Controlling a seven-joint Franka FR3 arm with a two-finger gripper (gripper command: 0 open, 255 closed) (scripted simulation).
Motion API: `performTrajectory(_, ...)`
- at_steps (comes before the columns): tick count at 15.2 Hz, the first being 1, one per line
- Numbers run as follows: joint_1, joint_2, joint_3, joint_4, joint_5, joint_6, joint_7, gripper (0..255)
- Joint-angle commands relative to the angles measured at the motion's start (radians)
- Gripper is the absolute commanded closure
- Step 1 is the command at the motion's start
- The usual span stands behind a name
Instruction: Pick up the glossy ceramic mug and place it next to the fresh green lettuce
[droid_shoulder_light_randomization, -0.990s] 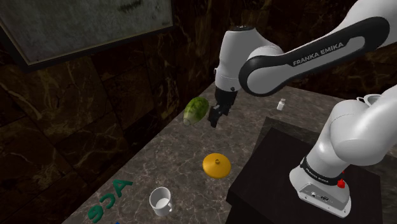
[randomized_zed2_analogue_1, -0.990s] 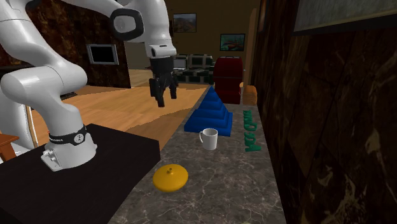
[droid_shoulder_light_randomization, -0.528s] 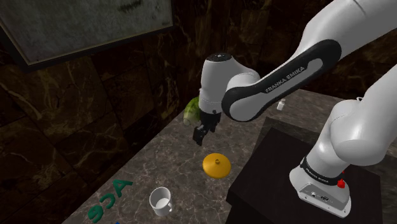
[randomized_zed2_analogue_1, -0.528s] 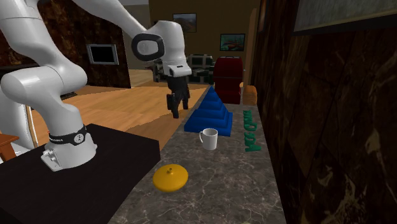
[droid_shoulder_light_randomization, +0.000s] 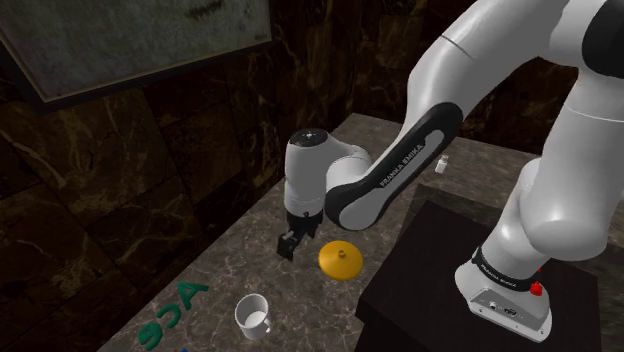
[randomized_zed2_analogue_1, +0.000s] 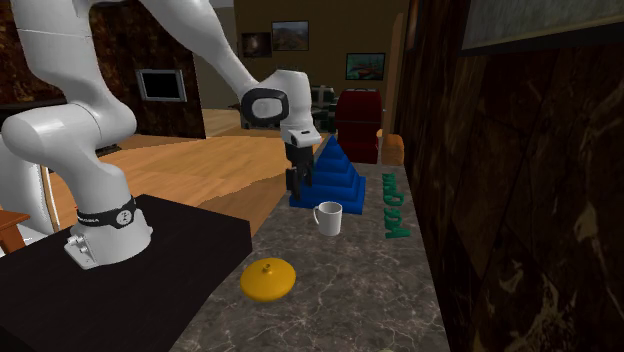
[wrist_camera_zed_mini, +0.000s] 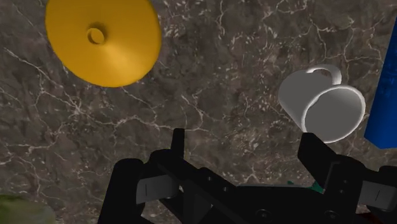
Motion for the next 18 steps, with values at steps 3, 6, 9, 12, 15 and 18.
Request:
performTrajectory(3, 0.065, 0.162, -0.025, 0.095, -0.117, 0.049, 0.131, 0)
performTrajectory(6, 0.126, 0.278, -0.059, 0.181, -0.180, 0.069, 0.205, 0)
performTrajectory(9, 0.188, 0.390, -0.092, 0.277, -0.221, 0.080, 0.258, 0)
performTrajectory(12, 0.246, 0.501, -0.120, 0.383, -0.245, 0.082, 0.296, 0)
performTrajectory(15, 0.260, 0.537, -0.133, 0.405, -0.256, 0.097, 0.305, 0)
performTrajectory(18, 0.274, 0.575, -0.149, 0.422, -0.268, 0.118, 0.314, 0)
